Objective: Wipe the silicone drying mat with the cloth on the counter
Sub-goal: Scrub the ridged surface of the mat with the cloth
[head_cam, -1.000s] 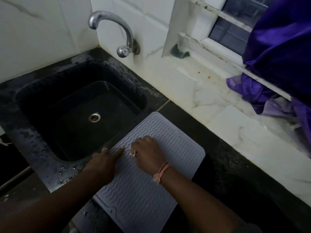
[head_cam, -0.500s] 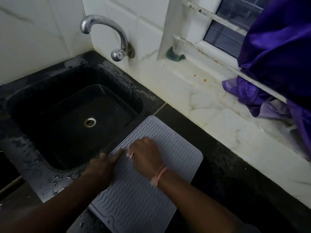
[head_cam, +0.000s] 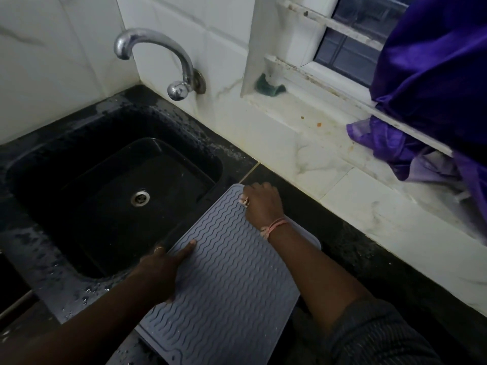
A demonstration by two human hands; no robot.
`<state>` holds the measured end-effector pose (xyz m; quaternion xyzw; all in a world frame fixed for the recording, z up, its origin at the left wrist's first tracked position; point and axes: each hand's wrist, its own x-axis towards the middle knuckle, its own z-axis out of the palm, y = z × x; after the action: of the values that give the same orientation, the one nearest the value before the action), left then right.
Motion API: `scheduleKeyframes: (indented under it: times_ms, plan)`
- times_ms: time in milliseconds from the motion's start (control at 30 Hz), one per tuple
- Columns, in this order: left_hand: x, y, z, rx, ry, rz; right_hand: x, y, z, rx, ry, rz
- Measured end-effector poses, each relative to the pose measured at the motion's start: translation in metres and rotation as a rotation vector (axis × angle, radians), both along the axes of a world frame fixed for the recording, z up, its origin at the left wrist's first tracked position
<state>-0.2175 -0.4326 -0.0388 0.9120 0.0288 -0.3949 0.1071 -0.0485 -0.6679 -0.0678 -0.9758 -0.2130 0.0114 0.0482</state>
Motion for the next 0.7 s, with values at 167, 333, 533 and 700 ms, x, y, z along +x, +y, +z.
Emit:
scheduleKeyframes:
  times_ms: [167,333,533,700]
  plan:
    - [0.001,0.001,0.000,-0.004,0.012,0.017,-0.012,0.013,-0.001,0.011,-0.023,-0.084]
    - [0.000,0.000,0.002,-0.006,0.016,0.027,-0.059,0.030,0.012,0.119,0.066,-0.149]
    - [0.001,-0.004,0.002,0.045,-0.023,0.006,-0.152,0.071,0.011,0.235,0.084,-0.013]
    - [-0.001,0.000,-0.001,0.025,-0.060,0.014,-0.129,0.061,0.027,0.462,0.352,-0.017]
